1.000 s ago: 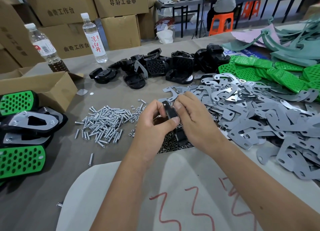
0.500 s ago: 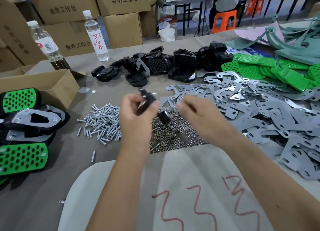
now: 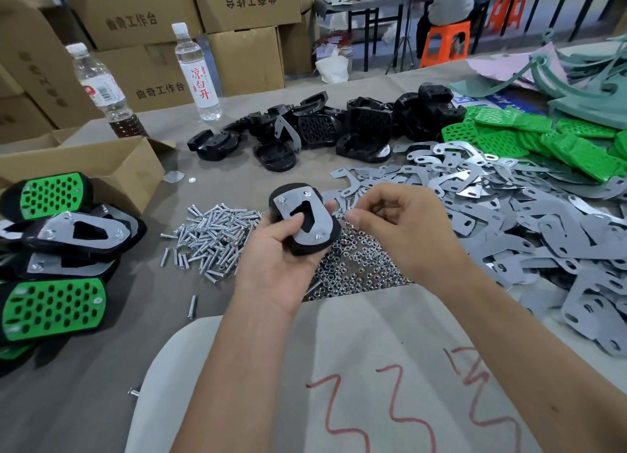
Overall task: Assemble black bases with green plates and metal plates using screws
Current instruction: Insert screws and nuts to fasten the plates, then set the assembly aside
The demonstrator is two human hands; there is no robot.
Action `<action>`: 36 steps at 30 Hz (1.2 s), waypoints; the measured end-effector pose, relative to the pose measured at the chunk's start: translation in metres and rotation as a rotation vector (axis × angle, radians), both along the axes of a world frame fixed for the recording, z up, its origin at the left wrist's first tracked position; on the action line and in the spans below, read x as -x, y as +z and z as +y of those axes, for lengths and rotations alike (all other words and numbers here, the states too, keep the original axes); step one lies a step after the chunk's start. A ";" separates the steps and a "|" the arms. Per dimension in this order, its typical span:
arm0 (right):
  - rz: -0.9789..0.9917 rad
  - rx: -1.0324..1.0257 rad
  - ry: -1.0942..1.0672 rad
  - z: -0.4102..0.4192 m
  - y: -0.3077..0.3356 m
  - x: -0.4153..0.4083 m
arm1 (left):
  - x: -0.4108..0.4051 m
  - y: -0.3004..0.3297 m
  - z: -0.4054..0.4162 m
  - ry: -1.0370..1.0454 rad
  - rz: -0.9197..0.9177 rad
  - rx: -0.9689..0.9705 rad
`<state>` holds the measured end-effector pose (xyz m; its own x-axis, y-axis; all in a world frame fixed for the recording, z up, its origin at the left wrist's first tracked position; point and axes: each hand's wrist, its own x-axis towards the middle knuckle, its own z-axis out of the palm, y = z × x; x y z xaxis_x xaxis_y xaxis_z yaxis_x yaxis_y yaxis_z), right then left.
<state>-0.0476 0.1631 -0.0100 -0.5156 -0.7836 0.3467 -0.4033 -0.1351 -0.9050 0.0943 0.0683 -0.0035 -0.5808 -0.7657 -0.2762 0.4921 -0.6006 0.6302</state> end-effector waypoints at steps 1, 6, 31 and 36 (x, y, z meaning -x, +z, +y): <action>-0.034 0.036 0.012 -0.001 0.000 -0.002 | 0.002 0.000 0.001 -0.003 0.004 0.014; -0.097 0.108 0.064 -0.003 -0.003 -0.016 | 0.009 -0.004 0.007 -0.020 -0.003 0.088; 0.134 0.027 0.239 0.001 -0.001 -0.007 | 0.010 -0.011 0.008 -0.050 0.006 0.200; 0.169 -0.004 0.283 0.001 -0.005 0.000 | 0.010 -0.013 0.005 -0.074 -0.021 0.193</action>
<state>-0.0477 0.1640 -0.0155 -0.2127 -0.8891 0.4053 -0.4946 -0.2598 -0.8294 0.0845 0.0733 -0.0168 -0.6333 -0.7610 -0.1407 0.4367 -0.5016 0.7468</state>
